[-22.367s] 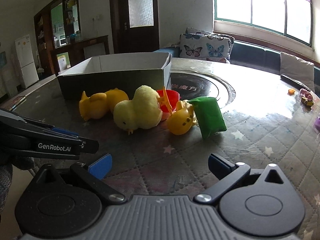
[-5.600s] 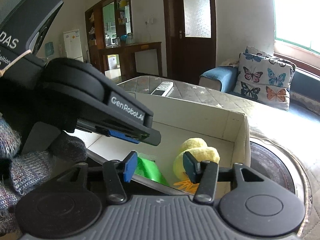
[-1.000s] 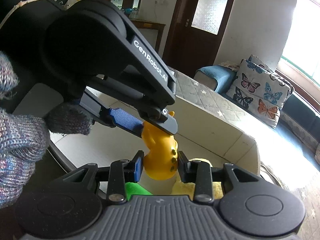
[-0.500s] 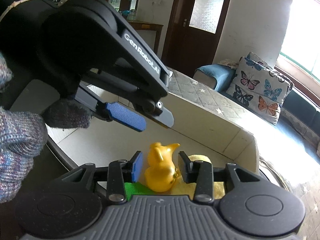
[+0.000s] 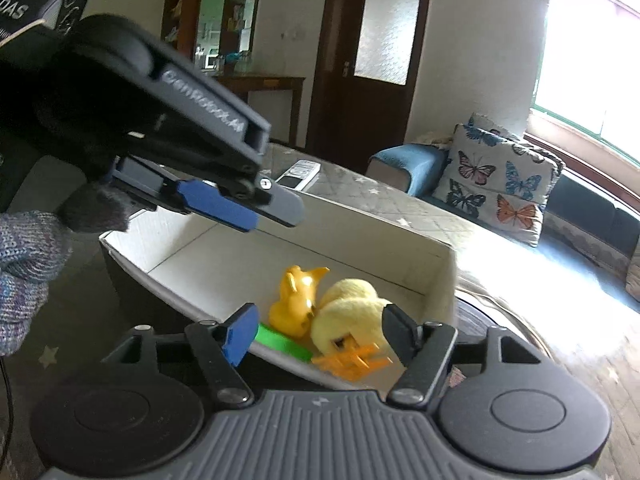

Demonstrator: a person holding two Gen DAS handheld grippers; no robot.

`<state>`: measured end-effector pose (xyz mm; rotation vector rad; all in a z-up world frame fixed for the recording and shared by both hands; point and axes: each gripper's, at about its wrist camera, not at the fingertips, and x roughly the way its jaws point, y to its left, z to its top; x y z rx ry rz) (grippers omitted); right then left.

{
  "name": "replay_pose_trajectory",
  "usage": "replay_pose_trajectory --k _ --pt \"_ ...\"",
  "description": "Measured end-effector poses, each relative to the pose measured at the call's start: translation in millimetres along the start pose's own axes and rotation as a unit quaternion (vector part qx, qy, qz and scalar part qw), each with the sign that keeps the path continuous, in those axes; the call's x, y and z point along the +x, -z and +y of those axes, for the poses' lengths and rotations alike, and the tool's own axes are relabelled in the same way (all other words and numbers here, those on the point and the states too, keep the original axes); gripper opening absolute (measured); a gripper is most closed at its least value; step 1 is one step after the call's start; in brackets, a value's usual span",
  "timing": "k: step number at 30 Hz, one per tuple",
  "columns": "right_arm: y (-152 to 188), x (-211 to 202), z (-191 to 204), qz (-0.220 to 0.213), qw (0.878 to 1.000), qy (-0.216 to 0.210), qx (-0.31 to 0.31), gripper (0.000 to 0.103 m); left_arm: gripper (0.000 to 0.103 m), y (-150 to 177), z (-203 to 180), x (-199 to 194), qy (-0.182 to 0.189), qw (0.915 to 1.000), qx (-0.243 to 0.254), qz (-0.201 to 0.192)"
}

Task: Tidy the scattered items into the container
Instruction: 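Move the right tool toward the red-and-yellow round cup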

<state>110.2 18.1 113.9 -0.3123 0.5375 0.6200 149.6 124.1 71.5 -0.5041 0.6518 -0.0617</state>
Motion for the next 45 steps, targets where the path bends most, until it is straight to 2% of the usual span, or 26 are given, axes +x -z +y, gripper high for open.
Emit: replay_pose_trajectory --k 5,16,25,30,35,41,45 --pt "15 -28 -8 -0.013 1.0 0.008 0.007 0.084 0.035 18 -19 -14 0.009 0.9994 0.03 -0.012" --pt "54 -79 -16 -0.023 1.0 0.012 0.009 0.103 0.036 60 -46 -28 0.018 0.9965 0.081 0.003" --pt "87 -84 -22 0.002 1.0 0.014 0.028 0.103 0.036 96 -48 -19 0.026 0.9958 0.075 0.046" --pt "97 -80 -35 0.013 0.999 0.025 0.044 0.103 0.036 107 -55 -7 0.038 0.9948 0.064 0.07" --pt "102 -71 -48 0.024 0.997 0.03 0.066 0.102 0.036 109 -61 15 0.034 0.9944 0.044 0.09" --pt "107 -61 -58 0.031 0.996 0.029 0.083 0.096 0.036 105 -67 36 0.008 0.9948 0.031 0.097" --pt "107 -54 -64 0.032 0.995 0.02 0.097 0.087 0.036 101 -67 49 -0.005 0.994 0.025 0.106"
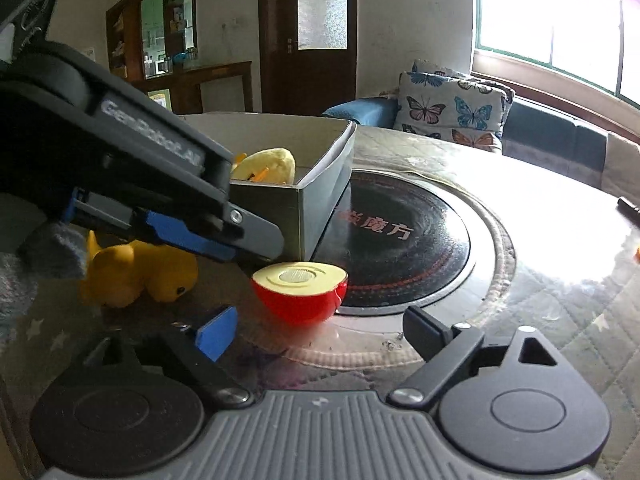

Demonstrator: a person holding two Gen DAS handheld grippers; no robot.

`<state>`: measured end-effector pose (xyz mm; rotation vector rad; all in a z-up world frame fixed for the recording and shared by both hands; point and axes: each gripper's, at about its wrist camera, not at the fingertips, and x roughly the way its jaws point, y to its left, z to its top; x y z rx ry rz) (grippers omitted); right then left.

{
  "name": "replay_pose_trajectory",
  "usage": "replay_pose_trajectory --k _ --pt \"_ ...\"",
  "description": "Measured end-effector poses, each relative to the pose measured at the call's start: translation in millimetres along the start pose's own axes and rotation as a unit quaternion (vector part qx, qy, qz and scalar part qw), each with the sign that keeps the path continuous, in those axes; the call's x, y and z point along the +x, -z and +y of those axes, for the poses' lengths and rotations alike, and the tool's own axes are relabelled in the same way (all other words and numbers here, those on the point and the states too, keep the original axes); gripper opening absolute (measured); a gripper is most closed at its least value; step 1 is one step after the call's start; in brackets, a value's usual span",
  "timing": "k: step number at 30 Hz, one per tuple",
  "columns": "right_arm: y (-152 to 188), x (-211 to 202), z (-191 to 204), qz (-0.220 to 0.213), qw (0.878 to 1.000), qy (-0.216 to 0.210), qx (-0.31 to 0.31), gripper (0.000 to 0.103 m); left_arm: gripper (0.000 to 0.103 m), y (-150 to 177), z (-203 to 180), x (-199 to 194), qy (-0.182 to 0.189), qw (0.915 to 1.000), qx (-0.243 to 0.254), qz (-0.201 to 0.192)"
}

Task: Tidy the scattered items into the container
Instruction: 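Move the right tool toward the red-and-yellow round cup, then close the right tool around the rim of the red cup, then carry the red cup over the box and open the right tool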

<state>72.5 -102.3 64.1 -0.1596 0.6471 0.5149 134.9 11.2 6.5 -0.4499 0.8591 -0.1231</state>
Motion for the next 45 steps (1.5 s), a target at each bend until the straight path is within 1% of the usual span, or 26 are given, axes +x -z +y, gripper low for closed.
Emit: replay_pose_trajectory --k 2,4,8,10,12,14,20,28,31,36,38,41,45 --pt "-2 3 0 -0.001 1.0 -0.004 0.002 0.084 0.036 -2 2 6 -0.005 1.0 -0.007 0.005" --pt "-4 6 -2 -0.001 1.0 -0.008 0.004 0.08 0.036 -4 1 7 -0.011 0.9999 -0.004 0.001" --pt "-7 12 -4 -0.001 1.0 -0.021 0.007 0.074 0.036 -9 1 11 -0.013 0.9999 -0.008 0.007" --pt "-7 14 -5 -0.001 1.0 -0.028 0.007 0.067 0.036 -11 -1 14 -0.014 0.9998 -0.009 0.013" --pt "-7 15 -5 -0.001 0.999 -0.033 0.007 0.065 0.036 -11 -4 16 -0.012 0.9997 -0.008 0.018" --pt "-7 15 -6 -0.002 0.999 -0.035 0.008 0.06 0.036 -11 -7 17 -0.013 0.9997 -0.004 0.019" --pt "-2 12 -11 -0.005 0.999 -0.038 0.012 0.059 0.036 -13 -10 20 -0.023 0.9994 -0.012 0.024" --pt "7 3 -23 -0.015 0.999 -0.035 0.033 0.059 0.036 -9 -16 25 -0.018 0.9988 -0.015 0.043" --pt "10 -1 -26 -0.017 0.999 -0.034 0.038 0.059 0.036 -7 -14 28 -0.008 0.9978 -0.032 0.057" --pt "16 -8 -28 -0.021 0.998 -0.033 0.05 0.059 0.036 -4 -9 25 0.009 0.9968 -0.047 0.065" --pt "18 -11 -28 -0.022 0.998 -0.032 0.051 0.059 0.034 -3 -6 23 0.017 0.9961 -0.053 0.068" --pt "20 -16 -25 -0.024 0.998 -0.03 0.048 0.059 0.034 0 -7 16 0.025 0.9965 -0.043 0.068" --pt "12 -28 -18 -0.038 0.998 -0.027 0.032 0.059 0.032 1 -6 -4 0.044 0.9969 -0.041 0.051"
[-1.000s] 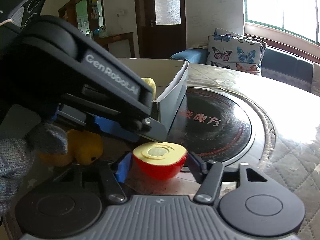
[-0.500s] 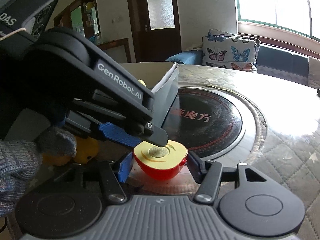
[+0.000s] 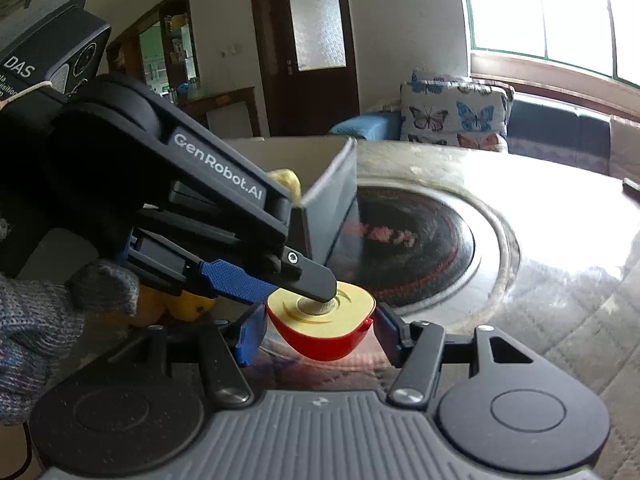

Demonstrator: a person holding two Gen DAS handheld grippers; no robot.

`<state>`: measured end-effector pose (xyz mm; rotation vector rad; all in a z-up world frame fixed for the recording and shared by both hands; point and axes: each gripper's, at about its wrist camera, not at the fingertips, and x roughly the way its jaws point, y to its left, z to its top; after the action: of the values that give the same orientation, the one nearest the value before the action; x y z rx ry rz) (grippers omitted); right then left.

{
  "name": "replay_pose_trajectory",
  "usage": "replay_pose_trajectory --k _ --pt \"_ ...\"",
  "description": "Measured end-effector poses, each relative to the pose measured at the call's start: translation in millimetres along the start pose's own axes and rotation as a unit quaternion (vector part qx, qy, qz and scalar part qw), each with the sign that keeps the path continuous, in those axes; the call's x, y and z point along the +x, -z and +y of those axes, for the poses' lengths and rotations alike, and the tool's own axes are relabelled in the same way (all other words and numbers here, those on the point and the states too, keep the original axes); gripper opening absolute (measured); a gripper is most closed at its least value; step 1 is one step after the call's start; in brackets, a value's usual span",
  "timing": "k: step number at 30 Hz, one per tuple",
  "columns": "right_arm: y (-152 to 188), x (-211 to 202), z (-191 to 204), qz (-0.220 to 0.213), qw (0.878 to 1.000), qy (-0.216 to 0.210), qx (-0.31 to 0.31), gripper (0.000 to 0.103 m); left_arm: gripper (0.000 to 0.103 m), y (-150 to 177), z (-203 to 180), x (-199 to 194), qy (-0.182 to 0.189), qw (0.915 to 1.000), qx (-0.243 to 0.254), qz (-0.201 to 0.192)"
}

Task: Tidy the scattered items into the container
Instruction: 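Carry the red cup over the box and open the right tool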

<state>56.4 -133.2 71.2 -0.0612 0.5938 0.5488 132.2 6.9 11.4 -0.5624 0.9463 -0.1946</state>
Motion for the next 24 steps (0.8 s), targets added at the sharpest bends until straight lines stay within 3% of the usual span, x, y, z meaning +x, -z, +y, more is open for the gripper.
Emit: replay_pose_trajectory --k 6,12,24 --pt "-32 -7 24 -0.04 0.999 -0.005 -0.035 0.059 0.031 -17 4 -44 0.013 0.9983 0.002 -0.057" --pt "-70 20 55 -0.061 0.995 -0.029 -0.074 0.059 0.031 -48 28 -74 -0.002 0.9941 -0.01 -0.108" --pt "-106 107 117 -0.029 0.99 -0.09 -0.101 0.059 0.032 -89 106 -87 -0.041 0.9875 -0.075 -0.133"
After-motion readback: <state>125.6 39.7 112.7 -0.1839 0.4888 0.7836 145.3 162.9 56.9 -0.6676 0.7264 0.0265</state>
